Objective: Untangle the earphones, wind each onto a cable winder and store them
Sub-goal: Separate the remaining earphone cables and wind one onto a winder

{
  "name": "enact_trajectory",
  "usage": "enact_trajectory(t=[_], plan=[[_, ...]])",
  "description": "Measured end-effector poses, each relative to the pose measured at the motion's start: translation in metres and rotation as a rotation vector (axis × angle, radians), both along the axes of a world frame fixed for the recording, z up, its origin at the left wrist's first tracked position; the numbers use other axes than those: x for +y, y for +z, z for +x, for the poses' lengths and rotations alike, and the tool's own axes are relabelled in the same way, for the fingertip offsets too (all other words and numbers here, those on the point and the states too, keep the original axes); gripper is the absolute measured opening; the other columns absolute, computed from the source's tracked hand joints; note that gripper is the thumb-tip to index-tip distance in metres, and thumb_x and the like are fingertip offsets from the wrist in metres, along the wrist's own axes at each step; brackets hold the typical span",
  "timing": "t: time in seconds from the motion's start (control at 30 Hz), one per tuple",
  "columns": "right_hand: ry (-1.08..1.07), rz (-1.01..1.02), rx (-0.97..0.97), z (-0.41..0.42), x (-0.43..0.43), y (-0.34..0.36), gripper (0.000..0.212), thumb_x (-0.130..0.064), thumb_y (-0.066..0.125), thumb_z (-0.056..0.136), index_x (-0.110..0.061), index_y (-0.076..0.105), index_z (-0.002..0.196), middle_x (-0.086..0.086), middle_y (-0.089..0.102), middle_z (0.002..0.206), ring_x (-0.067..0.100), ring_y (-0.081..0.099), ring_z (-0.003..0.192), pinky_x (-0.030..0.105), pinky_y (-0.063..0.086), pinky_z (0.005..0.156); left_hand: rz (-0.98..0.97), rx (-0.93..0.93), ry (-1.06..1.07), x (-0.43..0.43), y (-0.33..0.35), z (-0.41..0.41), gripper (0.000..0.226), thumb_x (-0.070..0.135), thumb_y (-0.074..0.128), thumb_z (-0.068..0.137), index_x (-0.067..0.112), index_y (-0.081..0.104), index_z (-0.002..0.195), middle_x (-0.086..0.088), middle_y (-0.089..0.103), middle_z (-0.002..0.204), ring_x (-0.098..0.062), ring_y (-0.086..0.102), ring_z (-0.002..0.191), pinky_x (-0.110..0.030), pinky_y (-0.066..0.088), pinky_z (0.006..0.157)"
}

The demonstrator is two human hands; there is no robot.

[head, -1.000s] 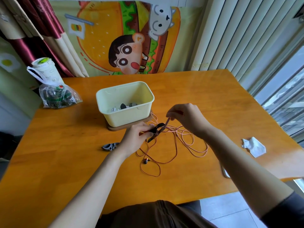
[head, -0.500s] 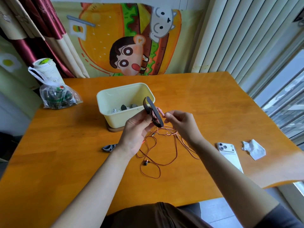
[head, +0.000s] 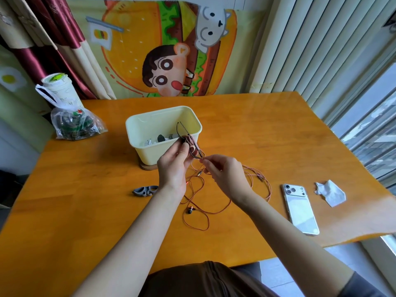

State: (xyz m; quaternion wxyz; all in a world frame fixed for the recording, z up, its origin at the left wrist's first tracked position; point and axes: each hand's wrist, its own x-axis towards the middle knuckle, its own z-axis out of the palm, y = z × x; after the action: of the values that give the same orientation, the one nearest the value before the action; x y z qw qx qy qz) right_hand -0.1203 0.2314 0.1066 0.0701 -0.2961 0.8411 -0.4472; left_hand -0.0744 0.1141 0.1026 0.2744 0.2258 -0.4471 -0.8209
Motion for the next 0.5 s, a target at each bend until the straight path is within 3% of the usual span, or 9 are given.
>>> enact_trajectory(t=[0.07, 0.17, 0.27, 0.4, 0.5], plan=[[0.030, 0.039, 0.036, 0.002, 0.001, 0.002, 0.020, -0.019, 0.054, 0.095, -0.011, 0.070, 0.105, -0.006, 0.062, 0.078, -0.002, 0.057, 0.066, 0.006, 0.044, 0.060, -0.177, -0.068, 0.038, -0.001, -0.004, -0.001, 0.026, 0.003, 0.056, 0.093, 0.025, 0.070, 0.100, 0.014, 0.073, 0.093, -0.017, 0.066, 0.102, -0.041, 0.054, 0.090], [0.083, 0.081, 0.056, 0.006, 0.002, 0.007, 0.021, -0.020, 0.054, 0.095, -0.009, 0.070, 0.102, -0.004, 0.064, 0.078, 0.003, 0.058, 0.064, 0.010, 0.045, 0.058, -0.473, -0.165, 0.083, -0.004, -0.011, -0.002, 0.025, 0.005, 0.060, 0.092, 0.023, 0.069, 0.108, 0.015, 0.068, 0.093, 0.001, 0.065, 0.091, -0.022, 0.051, 0.085], [0.098, 0.093, 0.034, 0.004, 0.004, 0.017, 0.020, -0.024, 0.056, 0.093, -0.013, 0.072, 0.095, -0.010, 0.064, 0.071, 0.004, 0.058, 0.061, 0.017, 0.043, 0.053, -0.756, -0.278, 0.056, -0.012, -0.022, -0.002, 0.026, 0.006, 0.062, 0.090, 0.009, 0.068, 0.115, 0.002, 0.063, 0.097, -0.006, 0.062, 0.088, -0.006, 0.045, 0.074], [0.088, 0.108, 0.071, -0.009, 0.008, 0.035, 0.019, -0.028, 0.057, 0.093, -0.017, 0.073, 0.090, -0.020, 0.053, 0.062, -0.001, 0.049, 0.051, 0.014, 0.034, 0.047, -0.850, -0.304, -0.056, -0.020, -0.036, 0.006, 0.027, 0.005, 0.064, 0.088, 0.011, 0.068, 0.114, -0.005, 0.062, 0.093, -0.017, 0.062, 0.093, -0.022, 0.050, 0.081], [0.068, 0.123, 0.118, -0.023, 0.012, 0.047, 0.021, -0.028, 0.057, 0.093, -0.014, 0.073, 0.091, -0.020, 0.051, 0.064, 0.003, 0.047, 0.053, 0.013, 0.035, 0.049, -0.747, -0.175, -0.203, -0.016, -0.032, 0.013, 0.034, -0.002, 0.061, 0.087, 0.017, 0.062, 0.114, 0.002, 0.061, 0.091, -0.002, 0.061, 0.094, -0.015, 0.047, 0.084]])
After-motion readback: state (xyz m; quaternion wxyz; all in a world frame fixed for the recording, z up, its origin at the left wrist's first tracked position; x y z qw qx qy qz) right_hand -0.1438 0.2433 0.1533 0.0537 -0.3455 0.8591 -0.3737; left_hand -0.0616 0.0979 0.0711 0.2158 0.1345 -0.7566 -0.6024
